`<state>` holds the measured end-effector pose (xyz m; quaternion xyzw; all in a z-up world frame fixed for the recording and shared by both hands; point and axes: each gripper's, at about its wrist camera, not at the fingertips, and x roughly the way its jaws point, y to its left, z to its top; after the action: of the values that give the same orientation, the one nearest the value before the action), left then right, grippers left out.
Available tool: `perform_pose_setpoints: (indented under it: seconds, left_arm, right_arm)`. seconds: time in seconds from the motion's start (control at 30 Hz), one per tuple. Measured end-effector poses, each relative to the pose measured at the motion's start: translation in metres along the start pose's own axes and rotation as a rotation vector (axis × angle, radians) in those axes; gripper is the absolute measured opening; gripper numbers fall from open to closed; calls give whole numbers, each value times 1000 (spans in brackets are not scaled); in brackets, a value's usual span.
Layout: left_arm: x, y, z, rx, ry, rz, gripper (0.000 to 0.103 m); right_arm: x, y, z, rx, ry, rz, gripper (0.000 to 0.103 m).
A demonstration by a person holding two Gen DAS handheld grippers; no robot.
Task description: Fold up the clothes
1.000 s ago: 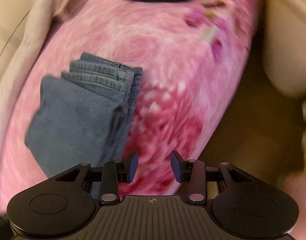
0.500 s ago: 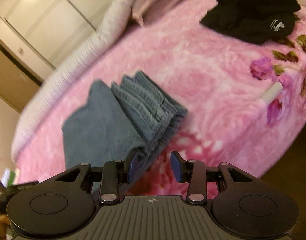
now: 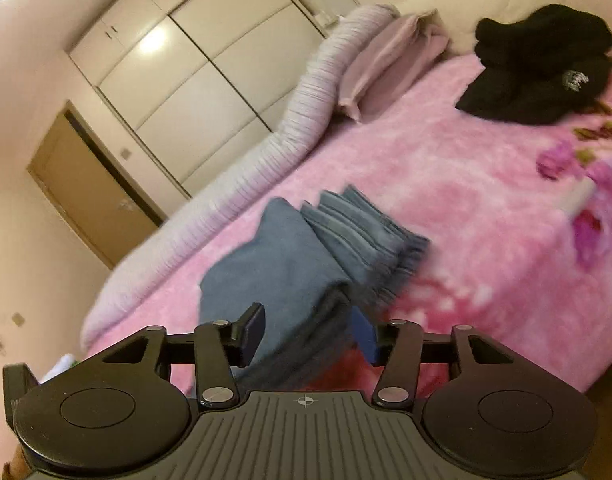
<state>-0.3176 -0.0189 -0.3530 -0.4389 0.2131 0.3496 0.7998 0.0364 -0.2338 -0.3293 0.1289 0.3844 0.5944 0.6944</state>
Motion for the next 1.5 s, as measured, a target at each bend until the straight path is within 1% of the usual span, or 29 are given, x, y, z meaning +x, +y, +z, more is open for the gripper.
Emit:
perform_pose_setpoints:
  seconds: [0.07,0.13,0.23,0.33,0.37,0.4,0.43,0.47,0.53,0.6,0.7,0.73,0.8,0.83,0.9,0.93,1.07,1.1,1.17,1.23,1.33,1.37,1.43,1.47,1.5]
  left_arm:
    - [-3,-1,-2,-14,-8,9,29]
    - [-2,-2,-2,-21,-4,8,29]
    - [7,-4,2,-11,15,41,29]
    - [18,-5,5,2,35,72,29]
    - [21,-6,5,4,41,80,29]
    - [24,-7,6,2,45,85,29]
    - [26,-7,6,0,49,89,29]
    - [28,-7,6,-1,53,92,29]
    - [33,-7,6,-10,61,99,29]
    - [37,-8,6,-23,65,104,29]
    - [41,-11,8,-34,63,103,29]
    - [41,-12,9,-34,60,101,29]
    - [41,-16,14,-31,51,89,29]
    - [41,-19,16,-29,47,84,29]
    - [42,-23,19,-20,41,70,29]
    - [43,-25,20,-16,39,65,29]
    - [51,-32,22,-6,53,45,29]
    - [53,-34,22,-3,58,39,29]
    - [54,-35,22,0,64,25,30]
    - [54,-36,21,-9,61,9,33]
    - [59,-35,18,-48,68,-30,36]
    - [62,-34,17,-68,76,-42,36]
    - [66,-31,13,-106,86,-61,39]
    - [68,-29,11,-126,87,-68,40]
    - [70,-27,10,-149,85,-74,41]
  right_arm:
    - [11,-3,4,41,-2,-25,53]
    - [24,-5,8,50,3,-45,53]
    - [41,-9,12,51,18,-72,53]
    - [50,-10,11,62,48,-78,52]
    - [52,-10,11,63,62,-77,48]
    - [54,-8,10,54,75,-82,33]
    - [55,-4,9,33,81,-104,27]
    - [56,0,9,2,81,-123,24]
    - [57,8,10,-63,85,-137,22]
    - [57,18,13,-130,76,-134,10]
    - [53,42,17,-289,22,-134,5]
    - [49,51,20,-333,-6,-118,5]
    - [41,64,27,-389,-66,-94,4]
    - [38,65,31,-394,-88,-97,4]
    - [34,55,37,-370,-117,-129,4]
    - [34,47,39,-351,-114,-146,4]
    - [58,-8,30,-220,-20,-249,4]
    - [61,-19,28,-177,-15,-257,4]
    - [61,-37,29,-65,-25,-249,4]
    - [60,-44,34,0,-35,-229,4]
    - [63,-64,34,112,-5,-204,5]
    - [64,-71,34,152,7,-195,8]
    - [61,-86,38,264,34,-157,16]
    - [58,-93,41,320,47,-138,23]
    - [55,-96,43,349,56,-126,26]
